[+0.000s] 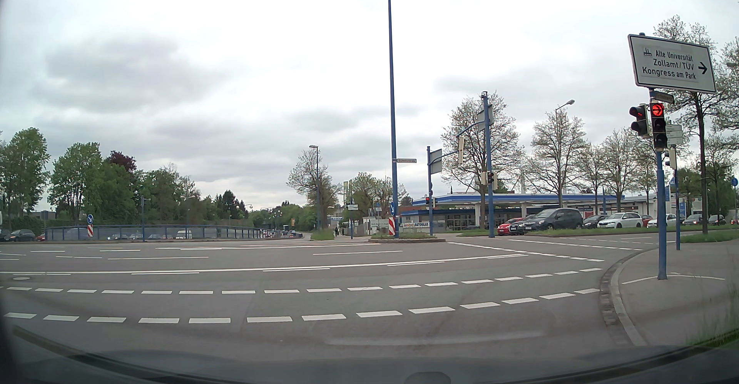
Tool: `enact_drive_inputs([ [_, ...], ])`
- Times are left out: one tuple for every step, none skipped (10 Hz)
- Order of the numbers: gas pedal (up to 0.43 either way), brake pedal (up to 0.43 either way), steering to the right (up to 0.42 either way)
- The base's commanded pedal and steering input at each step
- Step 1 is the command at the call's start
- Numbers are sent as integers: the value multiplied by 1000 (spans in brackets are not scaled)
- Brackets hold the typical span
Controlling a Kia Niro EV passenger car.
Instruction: Follow the waypoints while adhering to traffic rules and regulations
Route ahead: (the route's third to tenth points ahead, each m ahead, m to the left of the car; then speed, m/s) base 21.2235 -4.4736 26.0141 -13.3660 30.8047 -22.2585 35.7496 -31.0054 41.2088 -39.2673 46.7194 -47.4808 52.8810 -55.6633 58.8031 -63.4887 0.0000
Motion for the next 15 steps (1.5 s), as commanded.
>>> enact_drive_inputs([
  [0,244,33],
  [0,244,33],
  [0,244,33],
  [0,244,33],
  [0,244,33],
  [0,244,33],
  [0,244,33],
  [0,244,33],
  [0,244,33],
  [0,244,33],
  [0,244,33],
  [0,244,33],
  [0,244,33],
  [0,244,33],
  [0,238,33],
])
